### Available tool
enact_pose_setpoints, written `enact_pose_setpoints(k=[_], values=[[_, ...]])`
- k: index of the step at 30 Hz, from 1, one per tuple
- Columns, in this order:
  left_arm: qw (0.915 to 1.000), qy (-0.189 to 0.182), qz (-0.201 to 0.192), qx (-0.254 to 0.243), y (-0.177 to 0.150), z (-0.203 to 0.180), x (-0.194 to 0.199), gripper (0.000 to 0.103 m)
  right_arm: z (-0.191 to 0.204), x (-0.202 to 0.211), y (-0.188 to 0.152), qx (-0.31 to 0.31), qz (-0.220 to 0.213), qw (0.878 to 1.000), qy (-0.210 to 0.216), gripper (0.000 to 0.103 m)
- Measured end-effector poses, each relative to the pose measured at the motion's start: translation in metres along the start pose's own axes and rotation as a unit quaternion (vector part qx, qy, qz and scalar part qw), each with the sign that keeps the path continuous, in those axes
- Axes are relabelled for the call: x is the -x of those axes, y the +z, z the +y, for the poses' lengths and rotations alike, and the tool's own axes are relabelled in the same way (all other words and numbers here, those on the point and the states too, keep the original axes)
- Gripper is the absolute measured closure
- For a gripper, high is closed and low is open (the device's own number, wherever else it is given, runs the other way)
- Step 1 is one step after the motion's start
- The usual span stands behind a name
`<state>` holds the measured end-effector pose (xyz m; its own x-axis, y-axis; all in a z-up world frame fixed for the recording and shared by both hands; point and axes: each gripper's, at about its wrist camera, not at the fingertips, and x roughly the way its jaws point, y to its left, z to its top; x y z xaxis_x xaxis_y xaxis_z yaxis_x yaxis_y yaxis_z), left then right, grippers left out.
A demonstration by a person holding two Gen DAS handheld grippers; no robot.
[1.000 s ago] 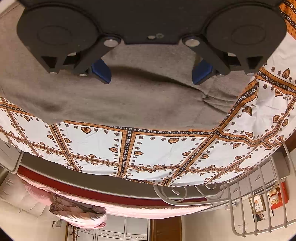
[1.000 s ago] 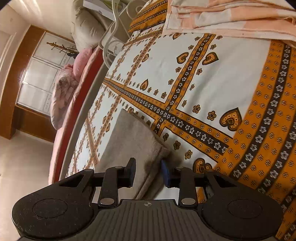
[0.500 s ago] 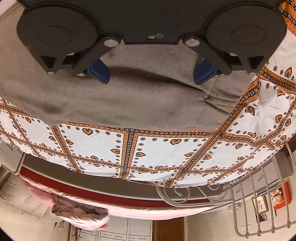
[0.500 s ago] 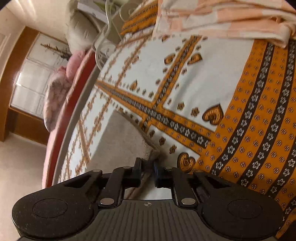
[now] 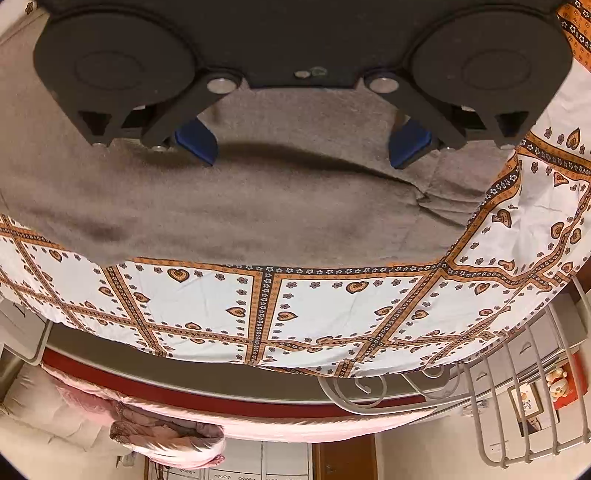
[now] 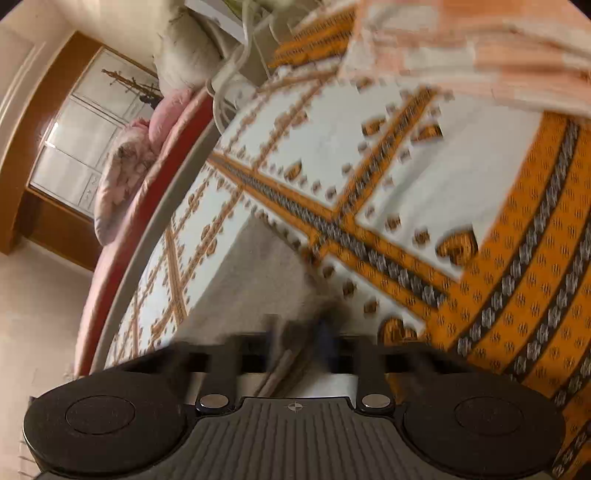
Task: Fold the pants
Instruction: 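Grasp the grey pant cuff end with the right tool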
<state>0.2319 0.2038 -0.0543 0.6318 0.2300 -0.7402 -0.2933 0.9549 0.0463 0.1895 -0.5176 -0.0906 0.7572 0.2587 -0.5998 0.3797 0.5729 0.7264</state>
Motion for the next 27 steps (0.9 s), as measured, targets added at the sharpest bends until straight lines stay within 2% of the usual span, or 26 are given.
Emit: enact_pose_setpoints(k=[1,2,5,6,7,8,9,11,14,19,20,21,22,26,27], values=[[1.0000,0.000,0.000,-0.002,0.000,0.000,0.000,0.009,0.000,0.003,0.001,-0.002,-0.016,1.000,0.011,0.091],[1.0000,0.000,0.001,-0.004,0.000,-0.001,0.000,0.009,0.001,0.006,0.003,0.000,-0.025,1.000,0.004,0.091],[1.0000,-0.002,0.001,-0.005,-0.001,0.000,0.001,0.009,-0.010,0.006,0.002,-0.034,0.002,0.999,0.002,0.090],[1.0000,-0.003,0.001,-0.005,-0.001,0.001,0.000,0.009,-0.013,0.007,0.000,-0.049,0.016,0.999,0.005,0.087],[1.0000,-0.003,0.001,-0.006,-0.001,0.001,0.000,0.009,-0.014,0.008,-0.002,-0.052,0.023,0.998,0.010,0.080],[1.0000,-0.002,0.002,-0.006,-0.001,0.000,0.000,0.009,-0.013,0.009,-0.003,-0.047,0.025,0.998,0.016,0.059],[1.0000,-0.001,0.002,-0.006,-0.001,0.000,-0.001,0.008,-0.011,0.010,-0.004,-0.041,0.025,0.999,0.016,0.046],[1.0000,0.000,0.003,-0.007,0.000,-0.003,-0.002,0.008,-0.010,0.007,-0.005,-0.040,0.027,0.999,0.008,0.043],[0.9999,-0.005,0.005,-0.008,0.000,-0.006,-0.002,0.008,-0.015,-0.002,-0.006,-0.064,0.052,0.996,0.022,0.044],[0.9998,-0.003,0.012,-0.018,-0.002,-0.010,-0.004,0.008,-0.013,-0.023,-0.003,-0.054,0.064,0.996,0.034,0.045],[0.9997,-0.004,0.014,-0.021,-0.003,-0.011,-0.004,0.007,-0.011,-0.025,-0.001,-0.046,0.064,0.996,0.033,0.064],[0.9995,-0.006,0.018,-0.024,-0.004,-0.011,-0.005,0.007,-0.007,-0.026,0.001,-0.024,0.060,0.998,0.016,0.090],[0.9993,-0.006,0.023,-0.029,-0.006,-0.012,-0.006,0.007,-0.003,-0.025,0.001,-0.011,0.059,0.998,0.009,0.090],[0.9979,0.004,0.030,-0.057,-0.012,-0.020,-0.010,0.006,0.013,-0.006,0.003,0.010,0.004,0.999,0.034,0.090],[0.9976,0.005,0.031,-0.061,-0.014,-0.023,-0.010,0.006,0.014,-0.010,0.003,0.022,0.004,1.000,0.015,0.090]])
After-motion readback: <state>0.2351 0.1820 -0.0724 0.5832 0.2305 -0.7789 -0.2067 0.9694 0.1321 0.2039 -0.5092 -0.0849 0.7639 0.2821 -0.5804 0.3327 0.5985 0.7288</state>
